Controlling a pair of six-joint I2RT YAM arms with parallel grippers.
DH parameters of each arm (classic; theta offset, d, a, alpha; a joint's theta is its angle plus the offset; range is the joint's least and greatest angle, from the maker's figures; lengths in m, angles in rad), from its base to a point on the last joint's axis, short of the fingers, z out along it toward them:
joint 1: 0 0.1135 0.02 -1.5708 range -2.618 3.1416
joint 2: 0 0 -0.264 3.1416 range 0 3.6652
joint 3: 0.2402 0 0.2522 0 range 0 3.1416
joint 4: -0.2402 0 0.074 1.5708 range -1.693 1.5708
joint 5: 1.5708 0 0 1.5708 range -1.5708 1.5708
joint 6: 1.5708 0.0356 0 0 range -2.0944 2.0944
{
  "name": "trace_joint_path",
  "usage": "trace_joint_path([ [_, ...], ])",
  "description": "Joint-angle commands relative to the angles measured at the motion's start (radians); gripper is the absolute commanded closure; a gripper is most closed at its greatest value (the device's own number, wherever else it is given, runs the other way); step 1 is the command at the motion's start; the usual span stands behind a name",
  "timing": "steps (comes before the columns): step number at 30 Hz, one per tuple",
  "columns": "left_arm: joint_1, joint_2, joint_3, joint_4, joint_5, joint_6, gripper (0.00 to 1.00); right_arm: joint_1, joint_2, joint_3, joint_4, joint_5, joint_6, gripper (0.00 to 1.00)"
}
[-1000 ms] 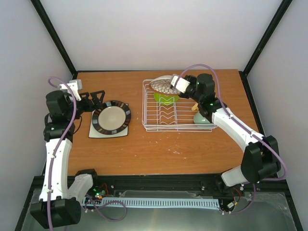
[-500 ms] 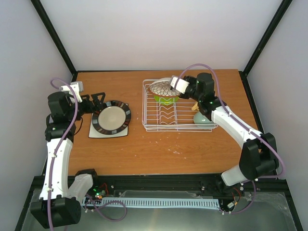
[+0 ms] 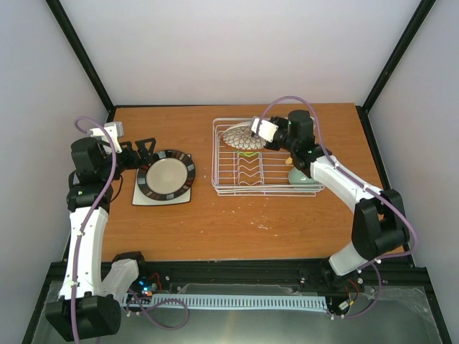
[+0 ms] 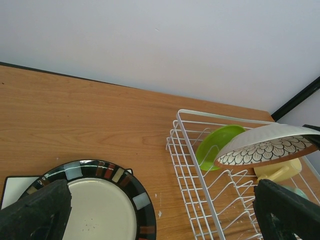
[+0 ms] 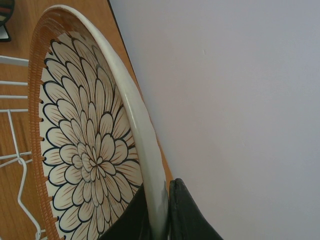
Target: Load the mixed dishes into the dish rack
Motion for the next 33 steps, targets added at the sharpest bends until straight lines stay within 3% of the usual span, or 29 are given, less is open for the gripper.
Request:
trace_joint_path([
  [1,0.004,-0.010,0.006,0.000,-0.024,0.033,0.00,-0.009,0.016,0.057,0.136,-0.024,-0.009,0.97],
  [14,0.003,0.019,-0.022,0.043,-0.003,0.019,0.00,-0.009,0.066,-0.003,0.140,-0.036,0.069,0.97],
  [28,0.003,0.011,-0.030,0.043,0.002,0.013,0.00,-0.008,0.070,-0.028,0.110,-0.042,0.146,0.89],
  [33,0.003,0.012,-0.040,0.047,0.006,0.008,0.00,-0.005,0.070,-0.024,0.096,-0.045,0.155,0.82],
])
